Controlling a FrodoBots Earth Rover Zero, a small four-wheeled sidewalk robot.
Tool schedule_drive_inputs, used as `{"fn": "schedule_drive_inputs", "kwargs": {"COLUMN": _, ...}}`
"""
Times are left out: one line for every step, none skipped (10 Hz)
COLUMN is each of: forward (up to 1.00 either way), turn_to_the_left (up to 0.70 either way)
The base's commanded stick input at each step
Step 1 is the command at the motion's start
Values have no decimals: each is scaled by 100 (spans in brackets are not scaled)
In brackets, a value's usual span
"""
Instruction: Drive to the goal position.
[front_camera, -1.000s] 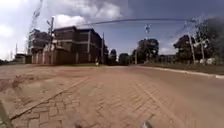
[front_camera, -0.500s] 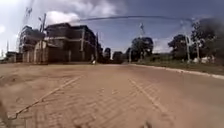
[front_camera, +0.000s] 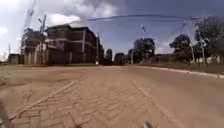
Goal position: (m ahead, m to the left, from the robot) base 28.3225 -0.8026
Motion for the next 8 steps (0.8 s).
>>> {"fn": "schedule_drive_inputs", "kwargs": {"forward": 100, "turn_to_the_left": 0}}
{"fn": "schedule_drive_inputs", "kwargs": {"forward": 100, "turn_to_the_left": 0}}
{"fn": "schedule_drive_inputs", "kwargs": {"forward": 100, "turn_to_the_left": 0}}
{"fn": "schedule_drive_inputs", "kwargs": {"forward": 100, "turn_to_the_left": 0}}
{"fn": "schedule_drive_inputs", "kwargs": {"forward": 100, "turn_to_the_left": 0}}
{"fn": "schedule_drive_inputs", "kwargs": {"forward": 100, "turn_to_the_left": 0}}
{"fn": "schedule_drive_inputs", "kwargs": {"forward": 100, "turn_to_the_left": 0}}
{"fn": "schedule_drive_inputs", "kwargs": {"forward": 100, "turn_to_the_left": 0}}
